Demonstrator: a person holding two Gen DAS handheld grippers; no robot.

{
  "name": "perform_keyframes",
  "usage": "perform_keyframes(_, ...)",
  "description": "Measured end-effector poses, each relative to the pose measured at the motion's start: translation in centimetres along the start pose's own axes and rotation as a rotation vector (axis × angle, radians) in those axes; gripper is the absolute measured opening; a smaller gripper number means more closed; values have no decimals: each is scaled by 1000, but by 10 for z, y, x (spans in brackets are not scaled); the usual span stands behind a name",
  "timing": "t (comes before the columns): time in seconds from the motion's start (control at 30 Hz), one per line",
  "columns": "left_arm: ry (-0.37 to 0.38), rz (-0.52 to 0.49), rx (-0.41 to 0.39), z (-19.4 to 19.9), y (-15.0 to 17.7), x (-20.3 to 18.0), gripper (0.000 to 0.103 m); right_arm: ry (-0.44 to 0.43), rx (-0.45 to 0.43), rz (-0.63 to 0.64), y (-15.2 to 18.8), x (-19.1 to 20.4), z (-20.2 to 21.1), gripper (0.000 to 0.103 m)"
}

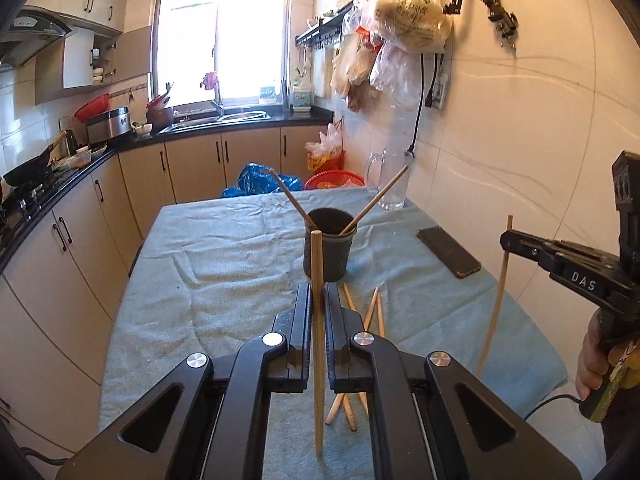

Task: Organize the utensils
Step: 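Grasp a chopstick with the left gripper while the right gripper grasps another, then lower both chopsticks into the black holder and open both grippers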

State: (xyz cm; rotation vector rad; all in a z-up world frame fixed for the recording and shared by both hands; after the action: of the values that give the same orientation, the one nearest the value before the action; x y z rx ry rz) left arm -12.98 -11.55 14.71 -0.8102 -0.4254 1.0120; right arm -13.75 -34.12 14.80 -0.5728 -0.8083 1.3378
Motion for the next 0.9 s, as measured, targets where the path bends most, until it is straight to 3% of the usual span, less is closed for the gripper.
perform_keyframes(0.4, 55, 44, -34, -4, -43, 0, 6, -26, -46, -27, -36, 3, -7, 7)
perform_keyframes(0.7, 49, 46, -118, -14, -116, -3, 6, -58, -118, -16, -102, 18, -15, 7)
perform_keyframes(0.9, 63, 124, -141, -43, -171, 7, 6, -81, -169, -59, -154, 18, -34, 7)
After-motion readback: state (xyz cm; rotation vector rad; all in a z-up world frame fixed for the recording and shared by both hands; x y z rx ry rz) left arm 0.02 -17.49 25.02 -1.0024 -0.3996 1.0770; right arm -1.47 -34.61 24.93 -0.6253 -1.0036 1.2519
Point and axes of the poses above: each gripper's, at about its wrist camera, not at the fingertips, and z roughly against the way its jaws point, x to its left, y to its underside, the point moved 8 cm from there along -z, roughly the way its jaws point, and after that the axes turned 7 degrees about x, right-handed, at the moved point
